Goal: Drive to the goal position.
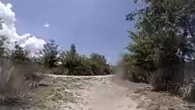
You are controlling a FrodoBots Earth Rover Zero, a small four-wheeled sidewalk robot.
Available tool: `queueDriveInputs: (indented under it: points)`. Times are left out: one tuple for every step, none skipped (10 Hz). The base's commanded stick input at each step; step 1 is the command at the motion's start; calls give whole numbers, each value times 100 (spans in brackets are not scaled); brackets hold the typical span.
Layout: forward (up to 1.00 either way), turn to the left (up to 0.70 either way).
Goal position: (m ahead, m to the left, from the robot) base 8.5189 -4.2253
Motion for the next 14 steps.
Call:
queueDriveInputs:
  points:
    - [85,0]
    - [85,0]
    - [85,0]
    - [85,0]
    - [85,0]
    - [85,0]
    - [85,0]
    - [85,0]
    - [85,0]
    - [85,0]
    - [85,0]
    - [85,0]
    - [85,0]
    - [85,0]
